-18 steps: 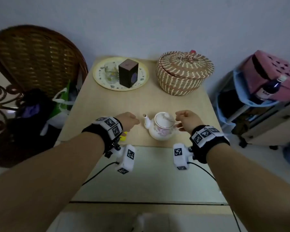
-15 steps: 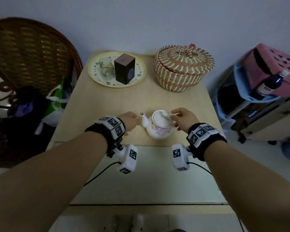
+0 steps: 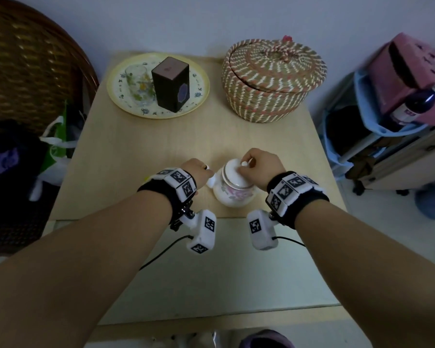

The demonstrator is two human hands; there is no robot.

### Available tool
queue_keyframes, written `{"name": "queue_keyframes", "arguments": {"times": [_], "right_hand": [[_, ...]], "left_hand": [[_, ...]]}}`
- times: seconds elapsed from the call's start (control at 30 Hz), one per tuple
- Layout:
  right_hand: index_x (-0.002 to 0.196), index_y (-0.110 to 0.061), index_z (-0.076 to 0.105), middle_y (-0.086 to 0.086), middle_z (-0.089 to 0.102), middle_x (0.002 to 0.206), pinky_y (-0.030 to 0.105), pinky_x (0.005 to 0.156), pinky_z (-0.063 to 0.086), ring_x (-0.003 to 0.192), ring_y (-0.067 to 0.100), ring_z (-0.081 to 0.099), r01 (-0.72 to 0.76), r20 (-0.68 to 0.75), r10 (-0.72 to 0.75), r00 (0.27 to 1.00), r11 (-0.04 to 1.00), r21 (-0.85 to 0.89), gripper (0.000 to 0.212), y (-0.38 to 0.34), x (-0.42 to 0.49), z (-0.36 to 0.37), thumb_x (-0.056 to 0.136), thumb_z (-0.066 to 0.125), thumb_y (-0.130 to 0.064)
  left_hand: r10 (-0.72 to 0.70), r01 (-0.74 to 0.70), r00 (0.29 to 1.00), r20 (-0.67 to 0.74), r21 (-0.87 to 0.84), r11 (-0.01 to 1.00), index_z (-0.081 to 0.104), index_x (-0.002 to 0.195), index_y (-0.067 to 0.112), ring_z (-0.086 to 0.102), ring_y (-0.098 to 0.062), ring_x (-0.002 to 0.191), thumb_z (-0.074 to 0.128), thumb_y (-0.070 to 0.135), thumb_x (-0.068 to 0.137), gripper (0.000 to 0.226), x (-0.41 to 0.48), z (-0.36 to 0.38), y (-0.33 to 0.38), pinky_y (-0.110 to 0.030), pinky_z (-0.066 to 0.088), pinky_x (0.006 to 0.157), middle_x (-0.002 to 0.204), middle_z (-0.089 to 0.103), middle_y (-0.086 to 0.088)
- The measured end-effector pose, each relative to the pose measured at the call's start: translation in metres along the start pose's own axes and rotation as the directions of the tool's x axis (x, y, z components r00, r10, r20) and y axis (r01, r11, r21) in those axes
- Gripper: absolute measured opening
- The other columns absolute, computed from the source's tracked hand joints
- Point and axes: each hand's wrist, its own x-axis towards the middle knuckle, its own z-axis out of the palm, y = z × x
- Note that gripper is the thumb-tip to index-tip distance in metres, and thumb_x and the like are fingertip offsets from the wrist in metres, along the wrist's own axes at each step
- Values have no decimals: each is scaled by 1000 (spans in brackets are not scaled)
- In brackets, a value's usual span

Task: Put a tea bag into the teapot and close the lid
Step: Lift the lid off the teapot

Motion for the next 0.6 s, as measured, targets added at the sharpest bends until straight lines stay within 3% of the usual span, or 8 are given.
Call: {"name": "queue_keyframes", "arguments": {"times": [0.1,0.2,0.3,0.37,0.43,0.5,0.6], "right_hand": [[78,-20,57,-7,53,66,26,60,40,65,15,51,-40,-54,50,997,986,165,5,1,1,-7,78,59,-25],[68,-19,53,3,53,61,26,51,41,52,17,46,-131,10,147,989,850,510,14,6,-1,-23,81,57,-16],[68,-19,51,2,51,60,25,53,43,51,15,46,-193,54,220,974,680,708,18,22,-4,-37,84,52,-13],[71,-20,52,1,53,63,27,58,45,55,15,48,-234,69,285,956,600,765,16,37,-4,-41,85,50,-14],[73,-19,54,1,54,66,30,62,46,60,17,50,-286,89,366,926,531,798,14,53,-4,-41,86,49,-16],[73,-15,56,2,54,68,31,63,46,64,18,50,-354,139,441,887,453,818,16,64,-2,-39,88,49,-19],[67,-11,57,2,57,65,31,57,48,63,18,54,-430,203,540,817,334,839,25,76,2,-31,88,53,-23]], "left_hand": [[-1,1,1000,-10,37,999,52,120,0,61,-35,104,46,22,92,37,2,-2,1,-43,51,89,105,56,-18],[-1,0,1000,13,76,997,55,115,2,58,-30,96,47,23,91,32,3,-3,4,-42,51,87,101,53,-15],[0,-1,1000,16,63,998,51,91,9,54,-30,91,49,23,89,14,3,-4,5,-37,48,77,99,52,-15],[20,-20,1000,-3,81,996,46,70,11,52,-28,88,50,22,88,22,5,-2,3,-34,44,75,92,52,-14],[23,-21,1000,-14,99,995,40,61,16,52,-27,86,50,21,87,29,6,-1,1,-33,43,75,77,51,-9],[22,-21,1000,-17,100,995,45,69,12,52,-28,86,50,21,87,21,8,1,2,-33,43,75,76,51,-9],[22,-19,999,-29,90,996,45,93,11,55,-30,87,50,22,87,13,10,6,2,-35,47,76,93,53,-14]]}}
